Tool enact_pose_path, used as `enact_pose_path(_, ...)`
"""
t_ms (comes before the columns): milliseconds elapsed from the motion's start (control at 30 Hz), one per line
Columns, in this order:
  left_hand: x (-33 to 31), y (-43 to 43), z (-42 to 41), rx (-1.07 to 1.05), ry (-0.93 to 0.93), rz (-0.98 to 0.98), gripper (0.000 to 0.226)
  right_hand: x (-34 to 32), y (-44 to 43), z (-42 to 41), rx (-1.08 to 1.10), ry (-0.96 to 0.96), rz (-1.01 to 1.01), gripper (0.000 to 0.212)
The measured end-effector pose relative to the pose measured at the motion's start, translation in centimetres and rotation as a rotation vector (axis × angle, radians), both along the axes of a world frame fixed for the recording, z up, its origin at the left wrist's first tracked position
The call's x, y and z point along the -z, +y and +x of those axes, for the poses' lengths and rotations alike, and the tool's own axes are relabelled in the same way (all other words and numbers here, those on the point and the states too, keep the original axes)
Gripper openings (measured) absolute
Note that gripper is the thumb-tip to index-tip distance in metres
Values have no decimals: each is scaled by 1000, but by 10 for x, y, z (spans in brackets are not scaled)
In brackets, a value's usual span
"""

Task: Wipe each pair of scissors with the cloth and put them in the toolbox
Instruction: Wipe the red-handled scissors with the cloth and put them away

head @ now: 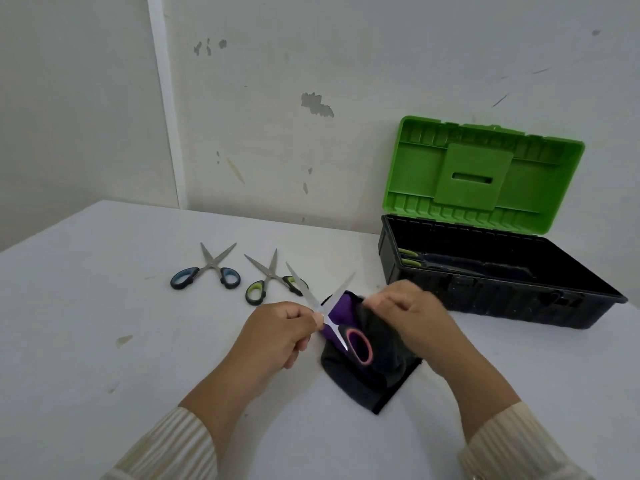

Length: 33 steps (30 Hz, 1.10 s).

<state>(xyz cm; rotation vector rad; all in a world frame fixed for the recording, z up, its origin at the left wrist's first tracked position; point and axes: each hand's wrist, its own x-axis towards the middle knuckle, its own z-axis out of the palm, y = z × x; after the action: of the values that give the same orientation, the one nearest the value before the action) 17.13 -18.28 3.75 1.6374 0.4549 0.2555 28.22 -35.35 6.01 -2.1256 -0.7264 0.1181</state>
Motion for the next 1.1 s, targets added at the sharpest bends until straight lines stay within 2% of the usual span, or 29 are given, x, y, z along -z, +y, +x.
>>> enact_pose_path(100, 0, 3, -1, -9, 4, -33, 20, -2, 10, -15, -231, -7, -240, 18)
enact_pose_path(167, 0, 5, 0, -30, 23, -134, 19, 1, 15, -17, -227, -35, -272, 12)
enact_pose_path(267, -2, 10, 2, -90, 2, -584, 15, 4, 16, -16, -152, 30, -173, 16)
enact_pose_path(333, -2, 11, 3, -98, -78, -846, 17, 5, 17, -17, -109, 25, -148, 16)
enact_pose_path(400, 1, 4, 5, -67, -133, -917, 17, 5, 20, -21, -86, -16, -141, 17)
enact_pose_path(567, 9, -13, 8, -94, -153, -686, 14, 7, 31, -33, -169, -120, -213, 22)
enact_pose_path(633, 5, -4, 7, -149, -172, -652, 17, 7, 27, -28, -180, -81, -188, 12)
enact_pose_path(667, 3, 0, 6, -173, -168, -626, 19, 6, 22, -23, -150, -70, -162, 6)
enact_pose_path(800, 1, -2, 2, -102, -64, -469, 27, 0, 2, -2, 147, -109, 114, 26)
enact_pose_path(867, 3, -11, 1, -16, -11, -379, 27, -4, 6, -8, 151, -212, 199, 24)
enact_pose_path(933, 4, -20, 2, 15, 8, -337, 25, 2, 20, -21, 25, -329, 141, 12)
enact_pose_path(1000, 3, -25, 1, 5, 7, -298, 24, 13, 32, -32, -91, -378, 9, 14)
enact_pose_path(1100, 3, -27, 1, -19, 5, -187, 27, 17, 38, -25, -26, -410, 5, 16)
